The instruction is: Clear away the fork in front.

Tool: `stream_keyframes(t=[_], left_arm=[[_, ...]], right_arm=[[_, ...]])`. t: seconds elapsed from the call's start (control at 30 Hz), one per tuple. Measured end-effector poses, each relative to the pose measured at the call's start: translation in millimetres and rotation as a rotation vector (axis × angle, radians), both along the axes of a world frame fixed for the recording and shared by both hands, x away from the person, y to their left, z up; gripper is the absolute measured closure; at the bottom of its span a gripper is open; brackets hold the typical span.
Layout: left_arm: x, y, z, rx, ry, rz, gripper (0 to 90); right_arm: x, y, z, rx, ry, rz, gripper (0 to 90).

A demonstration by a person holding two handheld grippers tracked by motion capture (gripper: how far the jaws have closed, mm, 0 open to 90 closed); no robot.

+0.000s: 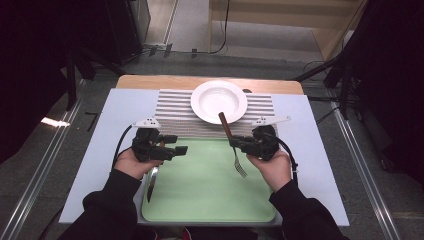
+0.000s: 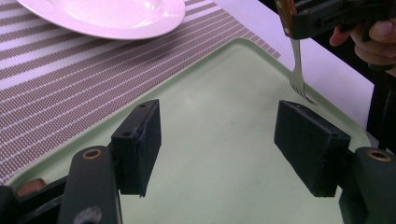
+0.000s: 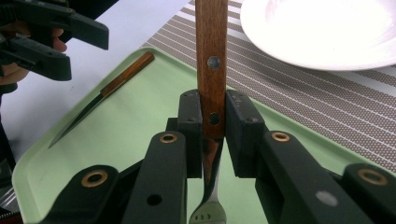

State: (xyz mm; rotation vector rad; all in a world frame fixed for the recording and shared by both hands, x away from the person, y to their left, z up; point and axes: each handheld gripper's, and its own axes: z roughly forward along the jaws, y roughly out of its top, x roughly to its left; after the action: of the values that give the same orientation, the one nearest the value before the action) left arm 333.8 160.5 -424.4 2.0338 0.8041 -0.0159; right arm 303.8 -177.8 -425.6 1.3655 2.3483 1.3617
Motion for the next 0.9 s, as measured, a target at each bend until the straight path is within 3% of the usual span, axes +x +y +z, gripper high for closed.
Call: stream_keyframes(t=[0.2,0.37,0.9], left_arm=[[3.7,-8.5,4.1,-0.004,0.009,0.006,31.5],[4.7,-17.3,7.5,0.030,-0.011,0.013,31.5],[14.5,-29.3,12.0,-0.031,0.001,0.053,31.7]], right_arm=[[-4.2,8.7,-3.2,-0.021,-0.024,-0.002,75.7],[-4.6,15.3,-6.8,-0.028,-0.031,-0.008,75.6],[-6.2,28.3,-12.2,-0.028,-0.046,-0.028,75.6]])
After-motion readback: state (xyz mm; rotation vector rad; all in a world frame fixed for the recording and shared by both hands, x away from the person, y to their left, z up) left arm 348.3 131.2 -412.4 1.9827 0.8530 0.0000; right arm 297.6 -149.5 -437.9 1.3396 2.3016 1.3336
